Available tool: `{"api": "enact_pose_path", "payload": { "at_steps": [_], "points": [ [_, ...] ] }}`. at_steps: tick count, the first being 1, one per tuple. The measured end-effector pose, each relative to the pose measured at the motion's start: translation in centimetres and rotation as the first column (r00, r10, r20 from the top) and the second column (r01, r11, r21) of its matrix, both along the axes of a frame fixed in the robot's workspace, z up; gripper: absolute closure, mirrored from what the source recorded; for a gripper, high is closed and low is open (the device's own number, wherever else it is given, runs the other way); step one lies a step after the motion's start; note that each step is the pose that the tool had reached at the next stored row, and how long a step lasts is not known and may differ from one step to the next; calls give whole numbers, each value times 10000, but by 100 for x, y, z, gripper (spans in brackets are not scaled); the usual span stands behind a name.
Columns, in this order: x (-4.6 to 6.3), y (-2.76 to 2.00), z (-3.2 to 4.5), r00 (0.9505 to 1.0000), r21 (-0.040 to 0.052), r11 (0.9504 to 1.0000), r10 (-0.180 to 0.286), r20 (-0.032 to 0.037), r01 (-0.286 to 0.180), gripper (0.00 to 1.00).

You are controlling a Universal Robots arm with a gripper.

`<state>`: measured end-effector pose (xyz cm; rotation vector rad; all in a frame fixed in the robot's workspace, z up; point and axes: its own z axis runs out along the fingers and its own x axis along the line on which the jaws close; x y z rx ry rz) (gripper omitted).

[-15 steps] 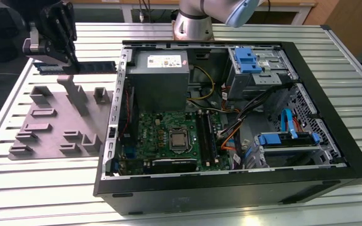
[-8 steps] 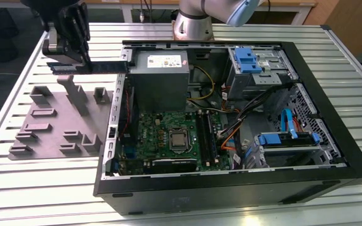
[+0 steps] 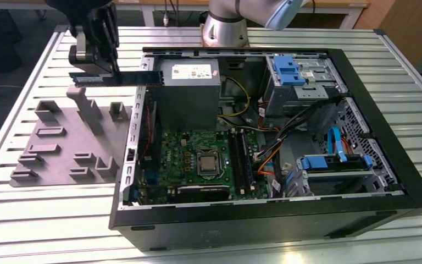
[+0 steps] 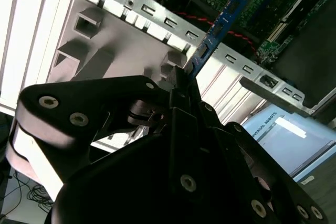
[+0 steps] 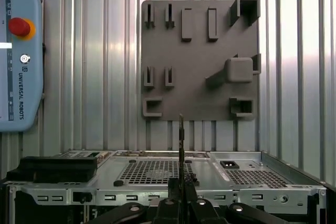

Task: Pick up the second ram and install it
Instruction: 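Pick up the second ram and move it above second insertion slot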

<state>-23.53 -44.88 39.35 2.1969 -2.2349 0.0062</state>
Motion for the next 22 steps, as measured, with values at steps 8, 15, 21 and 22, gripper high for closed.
{"api": "enact_pose_path", "payload": {
  "at_steps": [8,15,21,22],
  "points": [
    [198,0,0,10000,0,10000,0,0,0,86],
    [357,1,0,10000,-1,10000,0,0,0,86],
    [498,1,0,10000,0,10000,0,0,0,86],
    [523,1,0,10000,0,10000,-1,0,1,86]
  ]
}}
